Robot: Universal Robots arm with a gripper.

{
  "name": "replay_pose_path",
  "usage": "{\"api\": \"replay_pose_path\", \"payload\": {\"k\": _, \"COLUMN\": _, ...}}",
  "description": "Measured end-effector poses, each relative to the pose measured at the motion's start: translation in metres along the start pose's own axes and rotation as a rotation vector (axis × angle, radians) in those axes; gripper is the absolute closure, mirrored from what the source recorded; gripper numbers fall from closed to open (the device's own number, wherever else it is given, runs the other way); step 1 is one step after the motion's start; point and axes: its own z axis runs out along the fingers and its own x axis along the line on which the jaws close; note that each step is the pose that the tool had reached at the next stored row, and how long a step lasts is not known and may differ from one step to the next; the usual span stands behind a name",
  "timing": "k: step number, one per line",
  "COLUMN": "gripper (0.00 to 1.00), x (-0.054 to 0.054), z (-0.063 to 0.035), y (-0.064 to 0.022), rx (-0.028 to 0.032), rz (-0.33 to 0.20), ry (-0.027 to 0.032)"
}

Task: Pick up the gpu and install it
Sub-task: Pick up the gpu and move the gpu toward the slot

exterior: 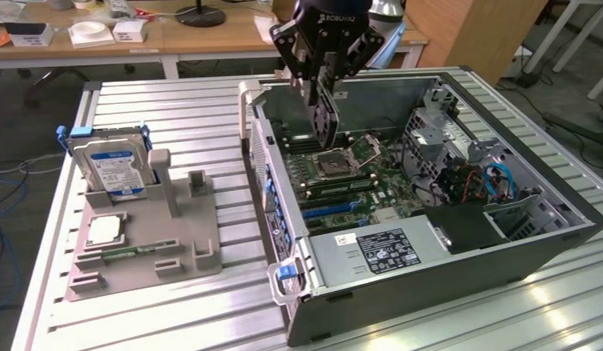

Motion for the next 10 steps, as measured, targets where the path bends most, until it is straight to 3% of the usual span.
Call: {"api": "replay_pose_path", "payload": {"k": 10, "gripper": 0.73, "x": -0.0103, "z": 0.0000, "y": 0.0002, "rx": 0.0000, "rz": 0.000, "ry": -0.0001}}
